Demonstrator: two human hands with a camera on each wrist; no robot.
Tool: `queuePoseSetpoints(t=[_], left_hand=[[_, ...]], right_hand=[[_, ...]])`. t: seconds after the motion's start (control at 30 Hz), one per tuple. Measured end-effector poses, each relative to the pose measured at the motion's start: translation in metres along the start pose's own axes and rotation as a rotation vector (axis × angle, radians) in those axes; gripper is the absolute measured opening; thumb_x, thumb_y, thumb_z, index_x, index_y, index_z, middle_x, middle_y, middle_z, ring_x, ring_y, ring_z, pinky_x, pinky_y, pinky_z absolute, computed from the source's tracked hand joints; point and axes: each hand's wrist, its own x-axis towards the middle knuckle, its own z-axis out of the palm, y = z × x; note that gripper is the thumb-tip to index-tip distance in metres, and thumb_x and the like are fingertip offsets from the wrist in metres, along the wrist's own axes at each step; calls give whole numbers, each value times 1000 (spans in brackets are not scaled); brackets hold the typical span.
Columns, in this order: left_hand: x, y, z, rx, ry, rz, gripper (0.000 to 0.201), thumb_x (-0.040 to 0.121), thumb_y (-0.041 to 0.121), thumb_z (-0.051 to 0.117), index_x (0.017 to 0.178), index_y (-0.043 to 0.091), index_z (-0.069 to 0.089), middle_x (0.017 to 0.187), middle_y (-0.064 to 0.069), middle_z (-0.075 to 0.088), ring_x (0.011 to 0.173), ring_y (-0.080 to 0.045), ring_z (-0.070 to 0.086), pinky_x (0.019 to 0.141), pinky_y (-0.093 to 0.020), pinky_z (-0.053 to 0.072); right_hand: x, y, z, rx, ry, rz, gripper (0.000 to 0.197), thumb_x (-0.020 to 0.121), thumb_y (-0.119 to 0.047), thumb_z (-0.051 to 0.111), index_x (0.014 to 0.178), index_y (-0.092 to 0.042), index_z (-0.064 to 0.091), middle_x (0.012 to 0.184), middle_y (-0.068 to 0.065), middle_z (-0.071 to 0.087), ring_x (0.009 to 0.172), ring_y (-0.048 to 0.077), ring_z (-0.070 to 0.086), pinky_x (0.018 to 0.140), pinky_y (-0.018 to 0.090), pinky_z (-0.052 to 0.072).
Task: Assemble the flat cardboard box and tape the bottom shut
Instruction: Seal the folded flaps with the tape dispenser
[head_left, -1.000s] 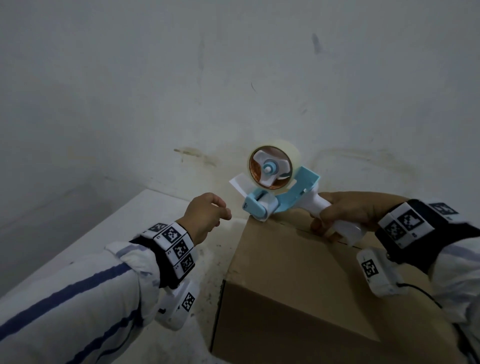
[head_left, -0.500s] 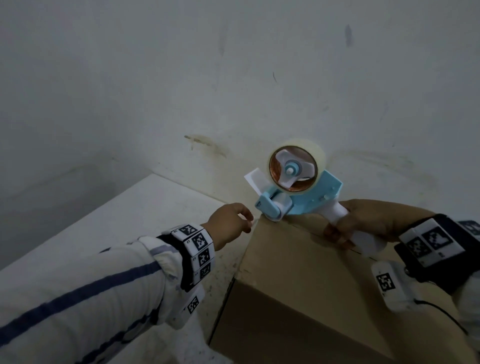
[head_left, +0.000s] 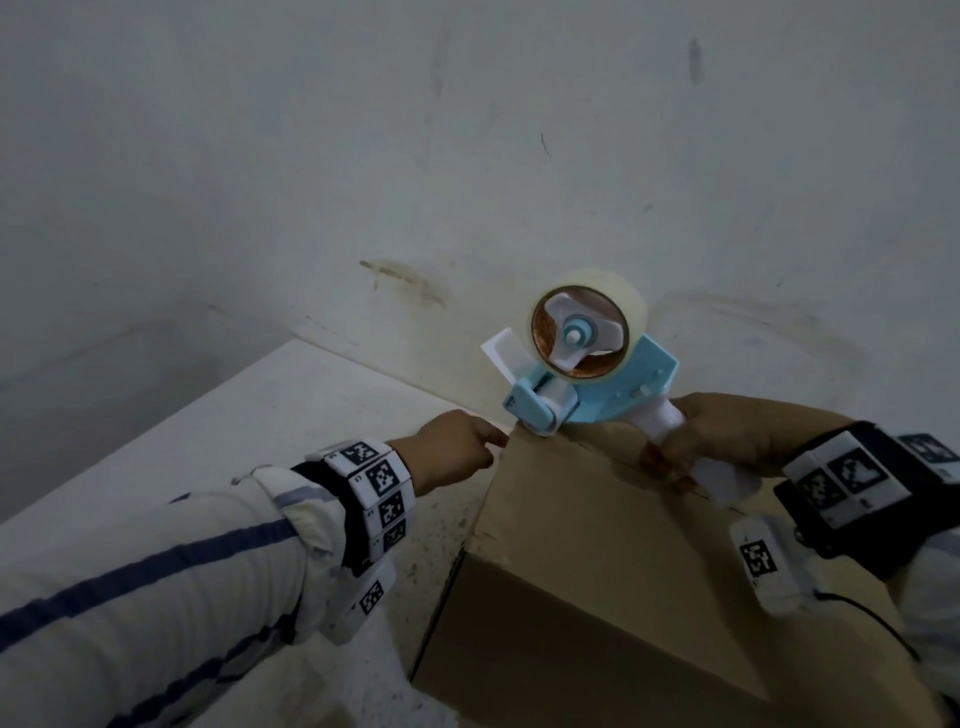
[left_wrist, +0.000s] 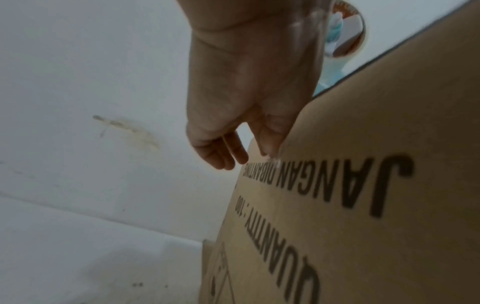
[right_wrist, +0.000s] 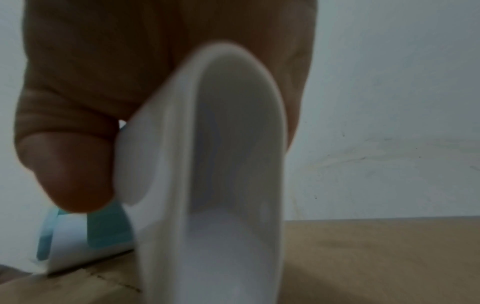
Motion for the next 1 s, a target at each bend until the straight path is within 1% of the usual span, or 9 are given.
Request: queuePoseSetpoints(t=[0.07,0.2,0.3,0.37,0.43,0.53,0.6,0.87,1.0], left_hand=[[1,5,-5,-134,-73,-5,50,86,-3,44,133,13,53,135,-15,54,116,-27,54,90,-34,47],[-1,10,-6,-356,-324,-29,47,77,-7,40,122,3,53,110,-21,56,94,-25,46,85,-36,40],[-2,13,-9,-430,-372,-64,44,72,-11,39,112,-1,54,99,-13,48,92,-24,39,82,-32,35],[-4,17,-12,-516,-402,-79,33,61,-5,43,91,4,54,86,-11,47,84,-24,39,75,-28,34],[-9,23,-13,-542,-439,-75,27,67,9,54,94,10,54,86,-8,53,82,-20,45,78,-26,36],[-10,27,-12,-303,-466,-34,42,92,39,50,128,18,49,128,-4,58,122,-18,50,111,-33,33],[-12,28,-13,-183,-505,-30,51,90,49,44,132,19,47,137,-2,52,131,-18,45,116,-38,29],[-13,38,-24,49,-439,-98,46,97,48,35,128,18,53,119,4,56,110,-14,52,108,-33,35],[-17,49,-24,479,-271,48,48,98,43,37,124,6,52,113,-9,57,95,-19,49,89,-32,41]], right_hand=[[0,0,2,-5,-4,19,25,49,-11,63,72,-1,60,80,17,59,52,16,58,58,26,51],[-3,-2,6,5,-5,-12,17,74,-4,67,90,-4,61,87,18,62,81,29,58,72,39,52],[-1,-1,2,-27,15,-13,28,42,-16,71,68,-6,67,68,15,67,72,33,63,77,52,55],[-1,2,1,-25,8,-18,20,41,-13,67,60,-7,66,62,14,66,69,33,63,74,51,55],[-2,4,1,8,8,-22,13,44,-11,65,56,-9,65,58,12,64,68,32,61,71,46,52],[-6,5,1,18,13,-22,6,51,-6,67,49,-11,65,54,9,64,67,30,60,69,42,50],[-8,4,1,6,1,-20,9,57,-4,67,54,-12,65,60,11,64,69,29,60,70,40,49],[-15,2,-1,-38,9,-73,24,55,-10,68,79,-8,65,76,12,66,77,27,61,79,45,54],[-20,-2,2,-1,8,-184,34,68,-5,71,82,-31,54,81,4,64,75,20,60,69,37,54]])
